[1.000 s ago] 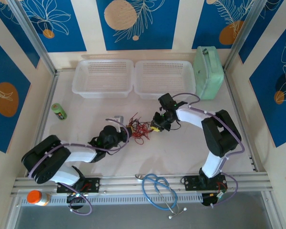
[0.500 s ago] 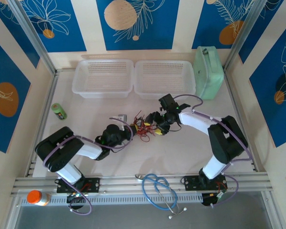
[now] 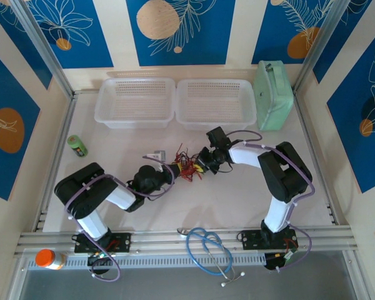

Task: Untangle the cables

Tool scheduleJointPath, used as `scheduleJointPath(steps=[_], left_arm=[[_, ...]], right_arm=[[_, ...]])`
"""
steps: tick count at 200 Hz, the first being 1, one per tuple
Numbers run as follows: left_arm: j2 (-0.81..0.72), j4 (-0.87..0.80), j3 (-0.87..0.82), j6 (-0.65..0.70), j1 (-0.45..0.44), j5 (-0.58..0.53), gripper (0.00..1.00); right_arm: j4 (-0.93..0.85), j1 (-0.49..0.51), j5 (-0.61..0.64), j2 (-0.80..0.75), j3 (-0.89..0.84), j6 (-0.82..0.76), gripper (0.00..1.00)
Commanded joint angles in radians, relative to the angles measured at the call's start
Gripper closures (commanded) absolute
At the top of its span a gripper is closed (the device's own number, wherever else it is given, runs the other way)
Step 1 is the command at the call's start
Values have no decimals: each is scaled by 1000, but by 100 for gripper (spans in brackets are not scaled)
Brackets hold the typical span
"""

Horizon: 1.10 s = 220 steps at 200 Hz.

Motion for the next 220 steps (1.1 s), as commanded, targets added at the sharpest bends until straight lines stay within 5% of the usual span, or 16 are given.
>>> scheduleJointPath(steps=[1, 17, 39, 62, 93, 134, 174, 220], left_arm=[[2, 122, -19, -8, -8, -7, 100], [-28, 101, -30, 13, -6, -18, 91], [-136, -48, -21, 67, -8, -32, 64], [-319, -378, 38, 157, -12, -69, 41], [-531, -851, 172, 255, -14, -136, 26], [-475, -1199, 395, 232, -13, -23, 19], [-257, -1241, 543, 141, -13, 146, 18], [-186, -1241, 582, 128, -13, 89, 17]], right_arm=[[7, -25, 42, -84, -60, -5, 100], [35, -39, 68, -151, -106, -38, 100], [92, -53, 94, -239, -162, -117, 100], [104, -53, 138, -298, -177, -245, 100], [130, -44, 196, -351, -207, -373, 100], [185, 2, 245, -421, -242, -508, 100], [215, 54, 336, -523, -277, -598, 100], [201, 55, 366, -600, -317, -617, 100]])
